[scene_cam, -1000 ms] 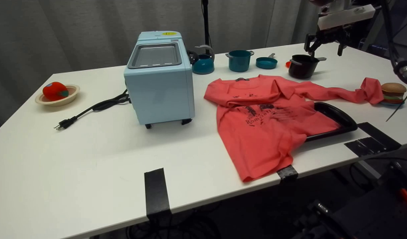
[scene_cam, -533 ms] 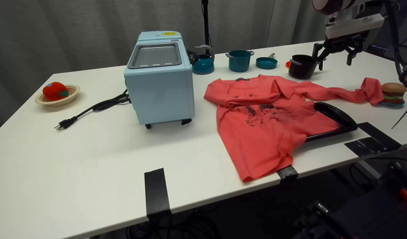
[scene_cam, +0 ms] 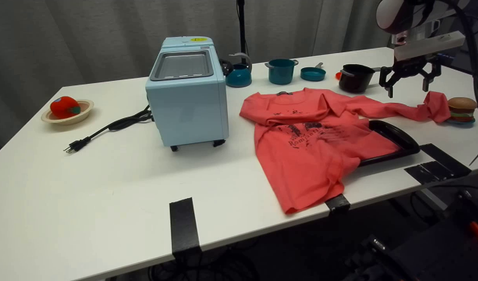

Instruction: Fold the sleeves of the orange shirt

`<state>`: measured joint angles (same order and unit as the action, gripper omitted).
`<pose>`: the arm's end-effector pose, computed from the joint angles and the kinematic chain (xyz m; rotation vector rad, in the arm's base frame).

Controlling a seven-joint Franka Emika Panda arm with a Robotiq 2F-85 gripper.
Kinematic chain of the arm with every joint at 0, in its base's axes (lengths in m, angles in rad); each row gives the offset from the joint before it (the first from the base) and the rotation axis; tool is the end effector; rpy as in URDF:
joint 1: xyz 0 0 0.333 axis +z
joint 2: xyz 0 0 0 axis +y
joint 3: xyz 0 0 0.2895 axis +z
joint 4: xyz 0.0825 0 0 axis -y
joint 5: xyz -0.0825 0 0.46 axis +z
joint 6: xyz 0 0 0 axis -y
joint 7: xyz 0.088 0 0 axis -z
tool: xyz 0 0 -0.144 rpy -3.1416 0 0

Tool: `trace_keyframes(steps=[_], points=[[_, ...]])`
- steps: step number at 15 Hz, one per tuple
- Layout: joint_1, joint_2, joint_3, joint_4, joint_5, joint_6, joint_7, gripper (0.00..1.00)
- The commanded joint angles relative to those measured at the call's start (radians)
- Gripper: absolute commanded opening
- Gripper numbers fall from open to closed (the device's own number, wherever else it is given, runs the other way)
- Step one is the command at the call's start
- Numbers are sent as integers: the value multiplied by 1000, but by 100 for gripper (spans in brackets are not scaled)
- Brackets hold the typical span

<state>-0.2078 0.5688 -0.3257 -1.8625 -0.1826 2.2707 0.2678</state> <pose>0.5590 -0.3513 0.1029 2.7013 -0.8901 -0.2569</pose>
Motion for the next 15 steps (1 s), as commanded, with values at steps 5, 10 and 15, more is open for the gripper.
trace_keyframes(steps=[5, 10, 15], points=[[-21, 73, -48, 39, -71, -19, -9, 100], [-21, 101, -59, 60, -84, -4, -2, 72], [-14, 108, -59, 69, -87, -1, 4, 33]])
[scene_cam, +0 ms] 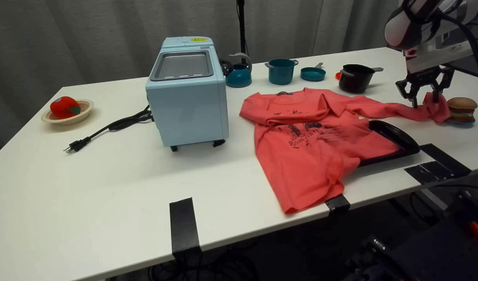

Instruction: Fold the sleeves of the orange shirt

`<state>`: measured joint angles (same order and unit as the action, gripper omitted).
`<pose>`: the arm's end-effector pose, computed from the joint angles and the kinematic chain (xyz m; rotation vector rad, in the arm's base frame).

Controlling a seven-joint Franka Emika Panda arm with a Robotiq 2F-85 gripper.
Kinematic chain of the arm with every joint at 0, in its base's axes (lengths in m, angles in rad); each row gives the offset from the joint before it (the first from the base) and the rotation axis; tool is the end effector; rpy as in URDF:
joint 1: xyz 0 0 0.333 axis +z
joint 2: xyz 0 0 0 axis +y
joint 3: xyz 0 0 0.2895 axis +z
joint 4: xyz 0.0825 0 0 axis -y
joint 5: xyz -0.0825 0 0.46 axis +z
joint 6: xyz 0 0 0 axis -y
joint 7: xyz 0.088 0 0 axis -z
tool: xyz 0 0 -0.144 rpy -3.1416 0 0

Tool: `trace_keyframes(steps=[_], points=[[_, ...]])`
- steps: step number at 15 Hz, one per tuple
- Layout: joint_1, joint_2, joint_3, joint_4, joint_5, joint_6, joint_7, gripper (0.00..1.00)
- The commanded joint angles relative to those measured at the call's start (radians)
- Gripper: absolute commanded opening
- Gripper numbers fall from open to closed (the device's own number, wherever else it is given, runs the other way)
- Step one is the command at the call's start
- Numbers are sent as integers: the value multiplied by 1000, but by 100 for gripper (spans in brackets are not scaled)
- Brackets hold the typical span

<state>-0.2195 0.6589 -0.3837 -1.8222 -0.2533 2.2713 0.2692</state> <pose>0.5301 -0.3959 0.0744 2.6041 -0.8564 -0.3408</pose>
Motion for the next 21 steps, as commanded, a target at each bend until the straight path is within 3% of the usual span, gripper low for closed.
trace_keyframes(steps=[1, 4, 5, 12, 21], points=[[-2, 19, -1, 30, -16, -2, 3, 27], [0, 13, 3, 39, -11, -2, 3, 3], [0, 11, 5, 43, -9, 0, 2, 0], [6, -14, 47, 107, 24, 18, -2, 0], [18, -123, 173, 170, 168, 99, -25, 0]])
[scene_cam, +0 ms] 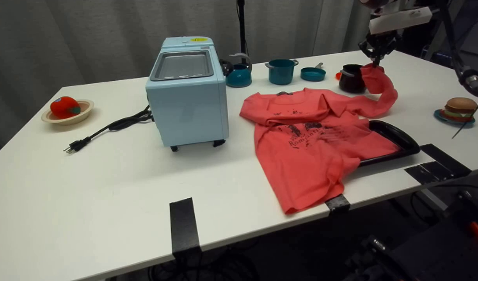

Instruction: Fold the sleeves of the orange shirt

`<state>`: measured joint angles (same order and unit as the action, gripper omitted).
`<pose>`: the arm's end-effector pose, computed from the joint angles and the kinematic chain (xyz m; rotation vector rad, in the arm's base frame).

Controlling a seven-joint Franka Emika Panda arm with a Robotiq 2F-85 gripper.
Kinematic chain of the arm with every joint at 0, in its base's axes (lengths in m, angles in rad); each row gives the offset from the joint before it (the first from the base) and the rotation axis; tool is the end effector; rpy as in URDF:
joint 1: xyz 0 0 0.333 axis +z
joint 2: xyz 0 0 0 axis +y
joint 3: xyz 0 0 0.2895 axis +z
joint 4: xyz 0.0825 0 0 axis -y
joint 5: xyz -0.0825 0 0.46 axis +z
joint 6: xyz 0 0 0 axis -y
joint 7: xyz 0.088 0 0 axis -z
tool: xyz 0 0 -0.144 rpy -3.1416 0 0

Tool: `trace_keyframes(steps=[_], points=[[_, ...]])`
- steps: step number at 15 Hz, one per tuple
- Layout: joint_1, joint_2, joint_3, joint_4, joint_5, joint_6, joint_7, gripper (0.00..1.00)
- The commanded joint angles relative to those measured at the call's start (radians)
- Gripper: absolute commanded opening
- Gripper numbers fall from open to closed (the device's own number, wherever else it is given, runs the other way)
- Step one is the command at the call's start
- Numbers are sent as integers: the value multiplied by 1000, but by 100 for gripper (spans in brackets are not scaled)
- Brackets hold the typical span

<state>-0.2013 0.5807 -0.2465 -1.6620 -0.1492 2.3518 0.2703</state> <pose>0.6732 -0.3195 0.1873 2.7675 -0.8133 0.1435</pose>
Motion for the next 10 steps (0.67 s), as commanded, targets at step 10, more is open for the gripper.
trace_keyframes(steps=[10], points=[[27, -208, 222, -37, 326, 96, -148, 0]])
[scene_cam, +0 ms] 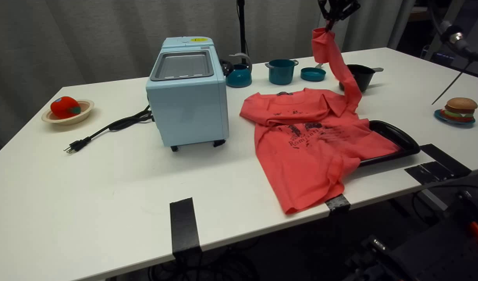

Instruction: Fold the sleeves of the orange shirt

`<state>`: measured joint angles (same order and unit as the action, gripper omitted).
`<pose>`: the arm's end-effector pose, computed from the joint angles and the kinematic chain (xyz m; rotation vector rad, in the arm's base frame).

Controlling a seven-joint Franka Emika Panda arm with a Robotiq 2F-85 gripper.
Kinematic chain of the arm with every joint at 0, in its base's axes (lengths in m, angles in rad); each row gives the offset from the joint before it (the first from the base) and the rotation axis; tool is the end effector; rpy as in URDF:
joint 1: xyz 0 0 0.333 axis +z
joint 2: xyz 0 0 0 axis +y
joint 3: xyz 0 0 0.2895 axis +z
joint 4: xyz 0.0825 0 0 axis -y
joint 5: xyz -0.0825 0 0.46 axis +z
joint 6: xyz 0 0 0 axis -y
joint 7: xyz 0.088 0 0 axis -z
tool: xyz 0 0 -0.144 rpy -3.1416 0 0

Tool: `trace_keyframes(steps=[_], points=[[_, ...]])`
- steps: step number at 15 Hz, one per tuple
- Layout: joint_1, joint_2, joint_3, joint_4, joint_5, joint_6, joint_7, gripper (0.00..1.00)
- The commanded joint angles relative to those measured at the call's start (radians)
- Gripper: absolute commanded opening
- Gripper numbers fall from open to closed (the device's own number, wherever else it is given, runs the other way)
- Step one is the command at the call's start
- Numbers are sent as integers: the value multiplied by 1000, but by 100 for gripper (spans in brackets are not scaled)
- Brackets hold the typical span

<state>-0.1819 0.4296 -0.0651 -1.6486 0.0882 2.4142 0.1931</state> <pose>0.7466 -0.1817 0.3041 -2.9734 0.7363 -0.5229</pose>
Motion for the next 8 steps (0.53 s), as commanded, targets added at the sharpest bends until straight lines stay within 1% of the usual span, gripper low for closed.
trace_keyframes(steps=[1, 5, 6, 7, 8], points=[[10, -67, 57, -57, 117, 36, -91, 0], [27, -100, 116, -89, 208, 17, -191, 0], [27, -105, 131, -98, 231, 16, -229, 27], [27, -109, 143, -108, 254, 25, -262, 28], [26, -113, 154, -117, 279, 29, -292, 34]])
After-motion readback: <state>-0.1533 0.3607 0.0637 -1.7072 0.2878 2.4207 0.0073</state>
